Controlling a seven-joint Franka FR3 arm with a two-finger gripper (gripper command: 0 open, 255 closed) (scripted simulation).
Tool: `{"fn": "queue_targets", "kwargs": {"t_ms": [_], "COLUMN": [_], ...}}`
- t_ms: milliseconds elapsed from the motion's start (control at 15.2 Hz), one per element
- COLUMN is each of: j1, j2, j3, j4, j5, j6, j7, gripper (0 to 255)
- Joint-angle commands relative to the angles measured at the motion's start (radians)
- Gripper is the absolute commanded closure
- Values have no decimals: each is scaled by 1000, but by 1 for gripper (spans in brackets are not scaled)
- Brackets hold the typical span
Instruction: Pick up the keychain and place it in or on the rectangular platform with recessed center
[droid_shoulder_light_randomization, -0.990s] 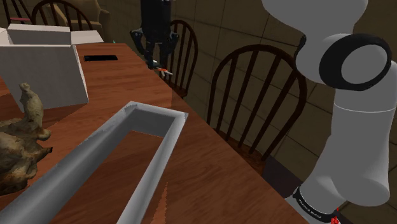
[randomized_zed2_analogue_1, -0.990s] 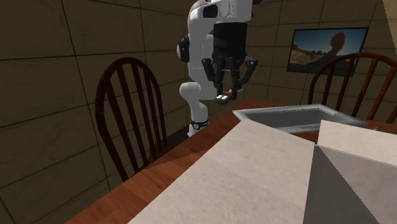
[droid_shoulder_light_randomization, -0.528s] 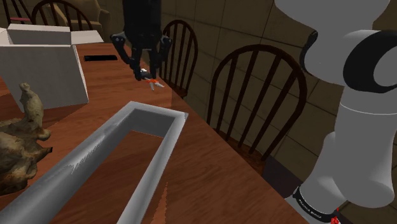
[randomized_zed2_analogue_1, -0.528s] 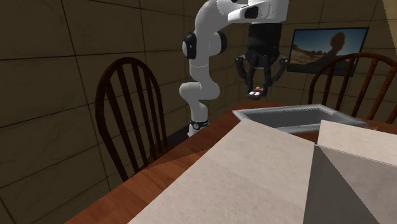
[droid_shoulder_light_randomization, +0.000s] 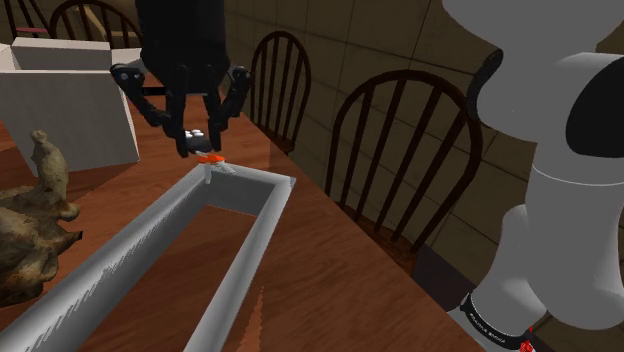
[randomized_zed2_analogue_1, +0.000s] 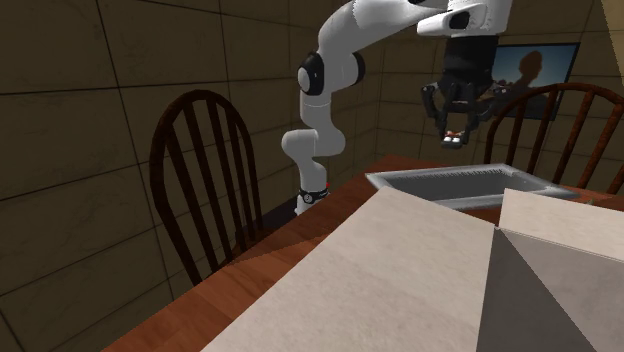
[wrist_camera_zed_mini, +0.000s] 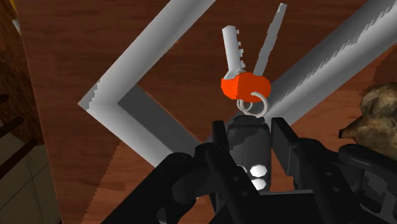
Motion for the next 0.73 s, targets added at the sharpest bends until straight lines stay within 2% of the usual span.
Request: {"fn": "queue_targets", "kwargs": {"t_ms": [0, 132, 660], "j1": [44, 78, 19], "j2": [25, 46, -43], "j3": [10, 16, 19], "j4": [37, 70, -179], "j5": [-16, -28, 17], "j6": [-14, -27, 136], "j7": [45, 76, 67], "gripper": [255, 255, 255]}}
